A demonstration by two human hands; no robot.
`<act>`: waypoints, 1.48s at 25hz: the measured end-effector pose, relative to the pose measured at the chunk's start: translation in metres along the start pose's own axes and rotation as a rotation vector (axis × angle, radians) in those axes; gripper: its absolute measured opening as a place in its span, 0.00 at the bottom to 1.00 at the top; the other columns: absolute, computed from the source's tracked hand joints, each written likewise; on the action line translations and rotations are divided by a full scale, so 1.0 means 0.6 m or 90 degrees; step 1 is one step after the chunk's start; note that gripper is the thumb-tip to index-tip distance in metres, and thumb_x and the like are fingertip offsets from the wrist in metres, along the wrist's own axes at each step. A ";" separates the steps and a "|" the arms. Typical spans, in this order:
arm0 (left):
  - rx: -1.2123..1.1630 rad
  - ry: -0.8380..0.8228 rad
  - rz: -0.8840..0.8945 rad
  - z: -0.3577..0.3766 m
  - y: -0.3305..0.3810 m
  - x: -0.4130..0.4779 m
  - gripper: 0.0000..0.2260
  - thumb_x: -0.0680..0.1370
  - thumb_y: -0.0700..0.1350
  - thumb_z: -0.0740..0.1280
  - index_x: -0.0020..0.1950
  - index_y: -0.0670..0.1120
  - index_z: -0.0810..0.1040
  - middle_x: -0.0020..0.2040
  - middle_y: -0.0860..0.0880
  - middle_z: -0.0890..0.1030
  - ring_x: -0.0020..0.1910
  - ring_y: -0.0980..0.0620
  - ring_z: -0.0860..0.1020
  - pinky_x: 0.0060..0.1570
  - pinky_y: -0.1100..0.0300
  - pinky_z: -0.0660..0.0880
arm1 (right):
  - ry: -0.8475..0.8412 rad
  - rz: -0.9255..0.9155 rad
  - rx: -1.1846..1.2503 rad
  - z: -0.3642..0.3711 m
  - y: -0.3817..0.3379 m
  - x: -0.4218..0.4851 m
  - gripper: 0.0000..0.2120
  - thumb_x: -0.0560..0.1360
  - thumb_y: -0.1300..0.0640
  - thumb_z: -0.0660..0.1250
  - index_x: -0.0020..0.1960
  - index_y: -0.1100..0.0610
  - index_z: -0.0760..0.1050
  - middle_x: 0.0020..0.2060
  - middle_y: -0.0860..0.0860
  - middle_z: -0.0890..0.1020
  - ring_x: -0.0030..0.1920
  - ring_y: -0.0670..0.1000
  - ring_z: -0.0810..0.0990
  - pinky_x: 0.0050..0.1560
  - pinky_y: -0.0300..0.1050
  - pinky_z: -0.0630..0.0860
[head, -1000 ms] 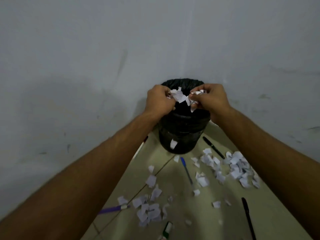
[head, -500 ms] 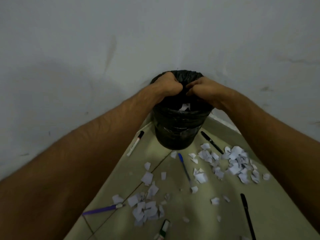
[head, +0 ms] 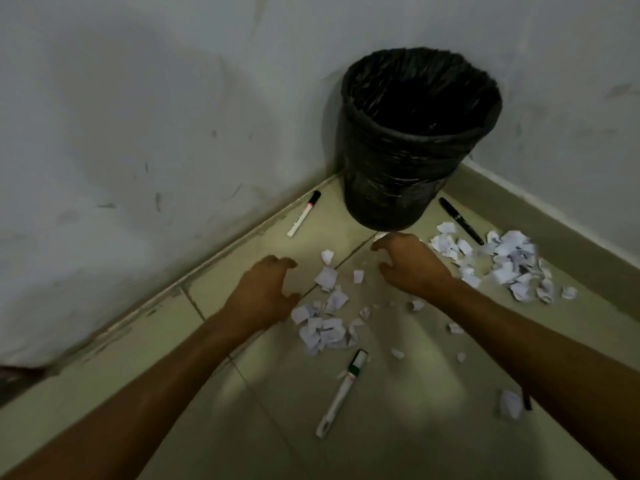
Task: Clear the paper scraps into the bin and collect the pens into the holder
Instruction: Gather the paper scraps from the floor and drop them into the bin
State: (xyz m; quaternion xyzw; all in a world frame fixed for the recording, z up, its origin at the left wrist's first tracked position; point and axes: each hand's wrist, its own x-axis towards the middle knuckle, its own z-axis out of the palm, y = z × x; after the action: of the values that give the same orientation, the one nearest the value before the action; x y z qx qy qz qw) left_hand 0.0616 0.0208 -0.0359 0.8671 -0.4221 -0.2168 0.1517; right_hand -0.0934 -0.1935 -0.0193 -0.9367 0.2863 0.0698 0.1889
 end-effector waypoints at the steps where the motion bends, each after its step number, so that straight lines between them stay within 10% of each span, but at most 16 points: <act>1: 0.010 -0.015 0.010 0.018 -0.008 -0.013 0.29 0.72 0.54 0.72 0.71 0.47 0.70 0.62 0.44 0.75 0.58 0.47 0.76 0.54 0.60 0.71 | -0.008 0.013 -0.015 0.019 0.015 0.020 0.22 0.75 0.60 0.66 0.68 0.54 0.72 0.65 0.56 0.75 0.63 0.55 0.75 0.59 0.46 0.75; 11: -0.090 -0.031 0.160 0.111 0.015 -0.018 0.18 0.69 0.39 0.70 0.59 0.41 0.78 0.54 0.41 0.77 0.54 0.45 0.75 0.52 0.67 0.65 | -0.076 -0.133 -0.040 0.121 -0.031 0.055 0.15 0.74 0.59 0.67 0.60 0.54 0.76 0.56 0.55 0.76 0.54 0.55 0.77 0.50 0.45 0.74; 15: 0.001 0.122 -0.014 0.048 -0.056 -0.017 0.23 0.69 0.45 0.72 0.64 0.46 0.77 0.55 0.45 0.78 0.53 0.48 0.78 0.50 0.63 0.71 | 0.050 -0.143 0.051 0.104 -0.042 0.057 0.19 0.74 0.61 0.67 0.64 0.54 0.74 0.60 0.55 0.76 0.58 0.57 0.75 0.56 0.51 0.76; 21: 0.033 0.021 -0.084 0.050 -0.064 0.028 0.14 0.68 0.50 0.77 0.48 0.45 0.83 0.45 0.48 0.84 0.45 0.49 0.82 0.42 0.63 0.73 | -0.024 -0.149 -0.067 0.136 -0.077 0.099 0.21 0.76 0.58 0.67 0.68 0.53 0.71 0.63 0.59 0.70 0.62 0.61 0.69 0.55 0.56 0.76; 30: 0.011 0.034 0.069 0.069 -0.035 0.083 0.35 0.67 0.53 0.71 0.72 0.46 0.68 0.62 0.40 0.72 0.59 0.42 0.73 0.56 0.51 0.75 | -0.017 -0.047 0.037 0.054 0.010 -0.044 0.27 0.71 0.52 0.72 0.68 0.51 0.70 0.64 0.54 0.74 0.60 0.55 0.77 0.58 0.49 0.76; 37: -0.082 -0.163 0.258 0.114 0.037 0.046 0.33 0.62 0.59 0.63 0.63 0.44 0.76 0.53 0.47 0.77 0.54 0.49 0.69 0.49 0.64 0.68 | -0.164 0.055 0.050 0.105 0.059 -0.175 0.30 0.68 0.51 0.75 0.66 0.48 0.68 0.58 0.53 0.70 0.53 0.55 0.77 0.51 0.47 0.76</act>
State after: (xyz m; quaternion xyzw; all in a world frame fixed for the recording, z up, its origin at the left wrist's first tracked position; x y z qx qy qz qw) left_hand 0.0276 -0.0201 -0.0918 0.7185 -0.5887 -0.3165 0.1923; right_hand -0.2015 -0.1423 -0.0632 -0.8986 0.3023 0.1865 0.2575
